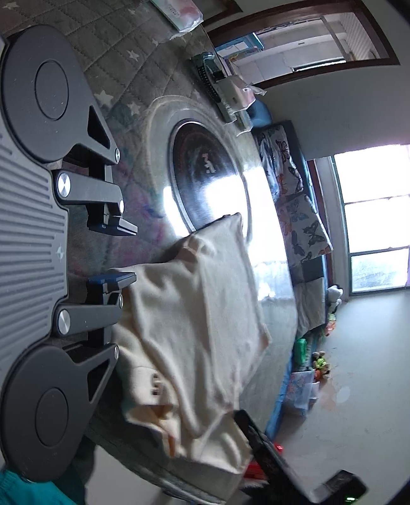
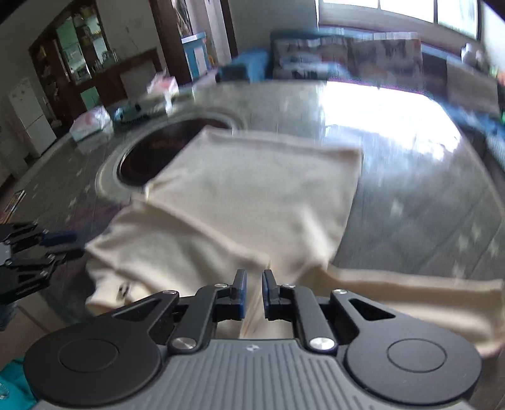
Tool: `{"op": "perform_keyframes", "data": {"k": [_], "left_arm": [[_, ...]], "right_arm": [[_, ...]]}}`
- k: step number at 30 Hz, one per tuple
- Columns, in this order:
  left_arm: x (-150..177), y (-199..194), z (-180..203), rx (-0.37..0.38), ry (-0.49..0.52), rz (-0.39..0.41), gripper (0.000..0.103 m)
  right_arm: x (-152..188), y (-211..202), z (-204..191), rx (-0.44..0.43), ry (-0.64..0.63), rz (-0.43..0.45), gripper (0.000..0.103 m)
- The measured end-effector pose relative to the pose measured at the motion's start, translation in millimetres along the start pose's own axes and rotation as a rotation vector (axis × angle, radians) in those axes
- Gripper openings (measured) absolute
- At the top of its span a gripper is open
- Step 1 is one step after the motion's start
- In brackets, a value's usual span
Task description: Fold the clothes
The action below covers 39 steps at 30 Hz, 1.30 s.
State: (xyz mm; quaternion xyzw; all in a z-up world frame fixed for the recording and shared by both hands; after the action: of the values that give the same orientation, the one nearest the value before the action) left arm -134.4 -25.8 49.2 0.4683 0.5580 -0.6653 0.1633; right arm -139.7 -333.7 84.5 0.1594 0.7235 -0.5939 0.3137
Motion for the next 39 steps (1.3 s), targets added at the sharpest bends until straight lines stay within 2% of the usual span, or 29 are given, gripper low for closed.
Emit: {"op": "perform_keyframes", "data": {"k": [4,9,14,18,20,23,26,28,31,34,37,39], "left_arm": [[-18.0,8.7,3.2,0.018,-0.02,0.026,0.027],[-37.0,41.6,21.1,0.068,0.008,0.033,0.027],[-40.9,73.3,28.4,0.067,0.024,-0.017,0.027],[-39.6,83.5,28.9,0.057,0.036,-0.036,0.027],[-38.2,85.2,28.4,0.049,0.045,-0.038,0.028],[-36.9,84.8,29.9,0.042,0.057,-0.037,0.029],[-35.9,83.6,32.1,0.037,0.068,-0.035,0.029],[-35.3,82.7,33.5,0.033,0.076,-0.034,0.029],[-34.3,81.5,35.7,0.027,0.088,-0.032,0.029],[-34.6,80.2,38.5,0.017,0.103,-0.029,0.03],[-36.0,78.7,41.4,0.007,0.117,-0.026,0.03],[-41.4,76.8,43.8,0.013,0.113,-0.018,0.03]], "right_arm": [[-5.7,21.6,-4.5,-0.017,-0.041,0.003,0.01],[0.2,45.9,-5.9,-0.003,-0.096,-0.014,0.009],[-3.8,32.2,-4.0,0.018,-0.11,0.016,0.01],[2.8,22.4,-20.4,-0.042,-0.188,0.02,0.01],[7.7,28.4,-21.7,-0.029,-0.203,-0.001,0.01],[13.6,34.8,-13.3,0.006,-0.182,-0.022,0.01],[14.4,20.7,-12.9,-0.009,-0.18,-0.005,0.011],[18.4,13.3,-16.2,-0.048,-0.189,-0.004,0.011],[28.1,16.4,-20.4,-0.062,-0.198,-0.04,0.011],[33.4,13.1,-15.8,-0.048,-0.164,-0.022,0.012],[35.0,-3.8,-1.7,-0.031,-0.088,0.033,0.019],[37.7,-16.2,12.4,0.012,-0.038,0.069,0.019]]}}
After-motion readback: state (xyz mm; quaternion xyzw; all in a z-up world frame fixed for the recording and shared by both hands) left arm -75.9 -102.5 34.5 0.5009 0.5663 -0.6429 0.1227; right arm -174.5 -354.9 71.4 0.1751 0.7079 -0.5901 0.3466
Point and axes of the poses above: each gripper's, at about its wrist camera, not at the fingertips, and y roughly the way its jaws point, z to its right, x to its underside, the point moved 1 cm from there along y, roughly the way its jaws point, and after that the axes turned 3 degrees about -y, right-handed, at the moved point
